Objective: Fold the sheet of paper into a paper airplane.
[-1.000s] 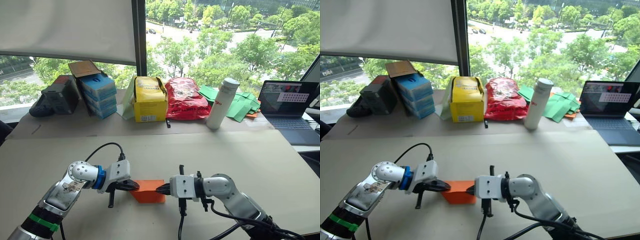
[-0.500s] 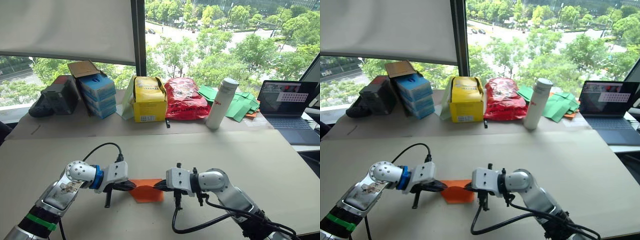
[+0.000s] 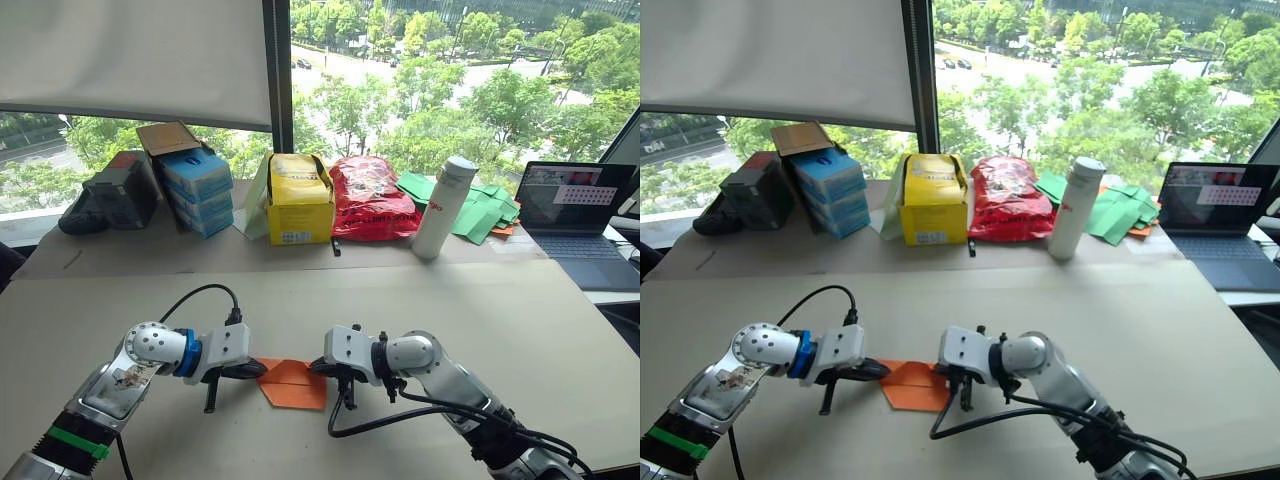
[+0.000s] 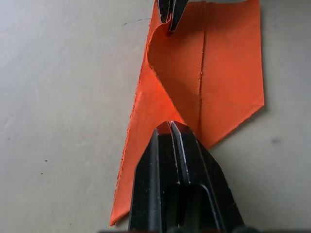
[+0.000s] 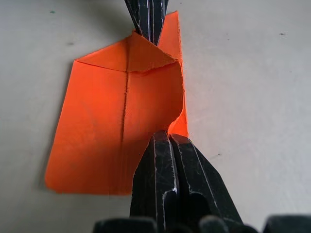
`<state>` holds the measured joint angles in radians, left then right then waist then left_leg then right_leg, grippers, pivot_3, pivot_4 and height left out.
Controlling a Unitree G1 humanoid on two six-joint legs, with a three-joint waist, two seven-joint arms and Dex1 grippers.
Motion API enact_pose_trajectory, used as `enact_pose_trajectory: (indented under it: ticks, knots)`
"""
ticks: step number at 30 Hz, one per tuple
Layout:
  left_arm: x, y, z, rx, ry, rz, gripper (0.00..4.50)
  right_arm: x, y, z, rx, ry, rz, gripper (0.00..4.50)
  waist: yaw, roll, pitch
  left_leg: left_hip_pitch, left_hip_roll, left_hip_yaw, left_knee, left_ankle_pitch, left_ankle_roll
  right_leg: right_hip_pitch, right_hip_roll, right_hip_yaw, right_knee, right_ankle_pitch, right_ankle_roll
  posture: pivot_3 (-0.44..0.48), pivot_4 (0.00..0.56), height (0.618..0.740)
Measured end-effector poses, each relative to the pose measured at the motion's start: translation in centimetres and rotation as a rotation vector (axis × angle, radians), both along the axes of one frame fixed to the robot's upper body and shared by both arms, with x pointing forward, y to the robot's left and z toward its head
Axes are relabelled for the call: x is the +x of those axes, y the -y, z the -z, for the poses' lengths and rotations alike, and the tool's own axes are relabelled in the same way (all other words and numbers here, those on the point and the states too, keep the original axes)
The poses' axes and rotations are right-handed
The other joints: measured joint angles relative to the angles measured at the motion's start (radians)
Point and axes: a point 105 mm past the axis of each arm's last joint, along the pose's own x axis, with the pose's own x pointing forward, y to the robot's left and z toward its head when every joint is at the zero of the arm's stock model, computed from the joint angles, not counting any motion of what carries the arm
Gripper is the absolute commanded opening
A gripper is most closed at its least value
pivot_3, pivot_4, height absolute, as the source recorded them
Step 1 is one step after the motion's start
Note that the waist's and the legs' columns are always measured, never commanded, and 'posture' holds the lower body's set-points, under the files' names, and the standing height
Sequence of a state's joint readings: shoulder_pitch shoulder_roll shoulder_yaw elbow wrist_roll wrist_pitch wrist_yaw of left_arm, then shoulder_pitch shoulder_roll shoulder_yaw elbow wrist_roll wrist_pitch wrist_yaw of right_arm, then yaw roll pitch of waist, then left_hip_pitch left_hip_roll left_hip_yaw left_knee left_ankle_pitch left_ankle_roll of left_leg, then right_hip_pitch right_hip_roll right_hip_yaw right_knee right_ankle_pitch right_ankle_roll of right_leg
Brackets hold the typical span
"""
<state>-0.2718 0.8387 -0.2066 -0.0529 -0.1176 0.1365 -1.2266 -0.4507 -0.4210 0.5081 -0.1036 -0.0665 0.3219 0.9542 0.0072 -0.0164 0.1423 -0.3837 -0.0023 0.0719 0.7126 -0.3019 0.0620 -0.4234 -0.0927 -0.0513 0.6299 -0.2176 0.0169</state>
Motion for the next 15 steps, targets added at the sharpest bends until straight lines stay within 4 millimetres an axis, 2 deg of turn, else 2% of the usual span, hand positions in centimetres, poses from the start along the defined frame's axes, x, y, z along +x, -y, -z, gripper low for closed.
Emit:
enact_pose_trajectory:
  ticks: [6, 12, 15]
  knots:
    - [0.6, -1.6, -0.5, 0.009, -0.001, -0.057, 0.0, 0.2, -0.7, 0.1, -0.02, -0.006, -0.012, 0.05, -0.014, 0.0, 0.0, 0.002, 0.001, 0.0, -0.001, 0.0, 0.001, 0.0, 0.001, 0.0, 0.002, 0.0, -0.001, 0.0, 0.15, 0.74]
    - [-0.9, 0.1, -2.7, -0.135, -0.075, -0.025, 0.0, 0.3, -0.8, 0.2, -0.048, 0.007, -0.021, 0.05, -0.02, 0.0, 0.0, 0.002, 0.001, -0.001, -0.001, 0.0, 0.0, 0.001, 0.0, 0.001, 0.002, 0.0, -0.001, 0.0, 0.15, 0.74]
    - [-1.8, 0.6, -2.5, -0.177, -0.13, -0.014, 0.0, 0.3, -0.9, 0.2, -0.051, 0.009, -0.023, 0.05, -0.021, 0.0, 0.0, 0.003, 0.001, -0.001, -0.001, 0.0, 0.0, 0.001, 0.0, 0.001, 0.002, 0.0, -0.001, 0.0, 0.15, 0.74]
